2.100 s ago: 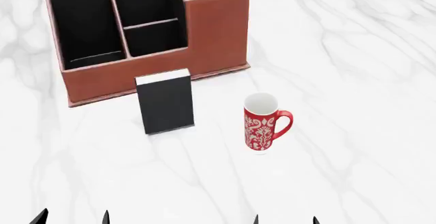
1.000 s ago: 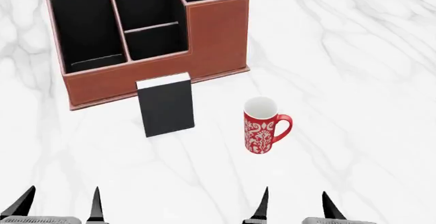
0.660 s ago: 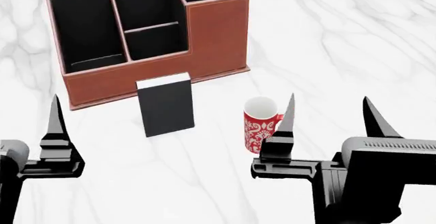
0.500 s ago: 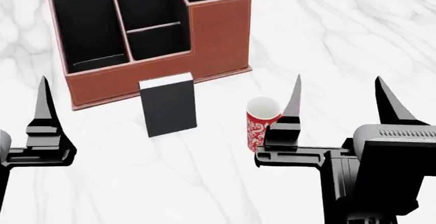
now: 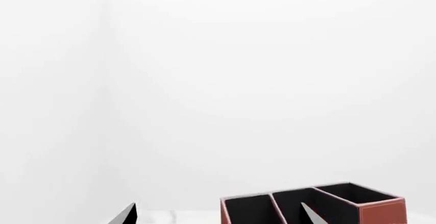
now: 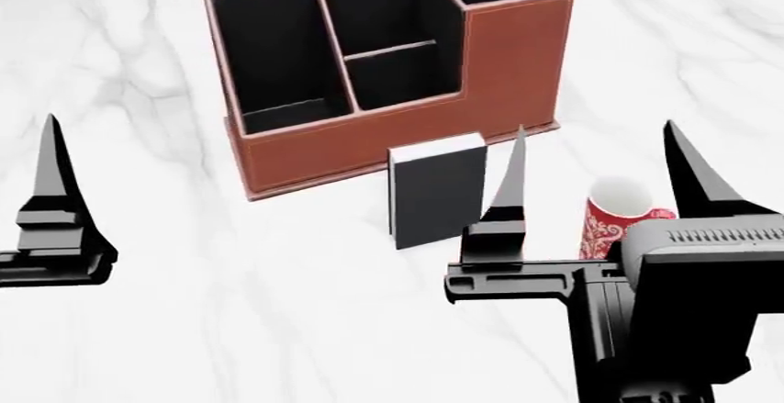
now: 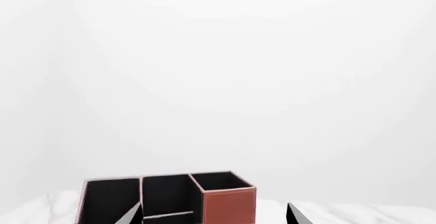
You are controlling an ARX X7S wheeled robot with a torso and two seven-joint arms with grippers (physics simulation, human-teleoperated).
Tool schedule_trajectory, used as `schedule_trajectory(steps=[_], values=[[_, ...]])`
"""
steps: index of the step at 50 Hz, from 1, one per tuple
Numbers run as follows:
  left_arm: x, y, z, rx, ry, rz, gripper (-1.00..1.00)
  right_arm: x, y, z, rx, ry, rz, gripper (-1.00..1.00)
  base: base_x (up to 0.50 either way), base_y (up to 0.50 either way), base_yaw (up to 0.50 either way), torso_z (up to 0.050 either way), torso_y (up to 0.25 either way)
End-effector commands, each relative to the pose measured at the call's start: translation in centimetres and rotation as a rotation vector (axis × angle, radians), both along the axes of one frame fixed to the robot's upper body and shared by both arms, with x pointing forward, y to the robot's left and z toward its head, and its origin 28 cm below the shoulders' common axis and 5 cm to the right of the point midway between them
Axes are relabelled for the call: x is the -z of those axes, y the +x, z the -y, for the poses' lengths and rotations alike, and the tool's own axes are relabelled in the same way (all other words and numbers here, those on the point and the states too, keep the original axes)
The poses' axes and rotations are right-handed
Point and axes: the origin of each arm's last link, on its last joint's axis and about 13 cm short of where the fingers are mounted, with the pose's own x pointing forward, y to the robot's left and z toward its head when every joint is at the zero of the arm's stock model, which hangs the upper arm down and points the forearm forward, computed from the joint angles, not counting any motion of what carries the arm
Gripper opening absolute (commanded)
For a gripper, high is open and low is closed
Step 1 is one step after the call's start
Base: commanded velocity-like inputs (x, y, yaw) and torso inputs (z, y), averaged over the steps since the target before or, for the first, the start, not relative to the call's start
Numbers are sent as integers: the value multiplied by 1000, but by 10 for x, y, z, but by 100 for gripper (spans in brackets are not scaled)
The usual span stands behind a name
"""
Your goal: Pick up the book and place it in the front compartment of the caddy.
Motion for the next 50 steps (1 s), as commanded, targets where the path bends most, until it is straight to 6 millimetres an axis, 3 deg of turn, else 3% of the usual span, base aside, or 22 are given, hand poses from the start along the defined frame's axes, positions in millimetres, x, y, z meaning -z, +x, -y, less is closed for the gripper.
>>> schedule_trajectory(steps=[1,16,31,50], values=[[-2,2,-3,-19,-5,16,100,0,2,0,4,-6,12,100,0,500,0,0,0],[-4,3,-5,-29,-11,18,100,2,2,-2,9,-45,20,100,0,496,0,0,0],[-3,2,-5,-30,-12,19,100,3,3,-2,23,-62,13,100,0,0,0,0,0],[-2,2,-6,-33,-16,16,100,4,0,-1,-10,-51,18,100,480,-43,0,0,0]])
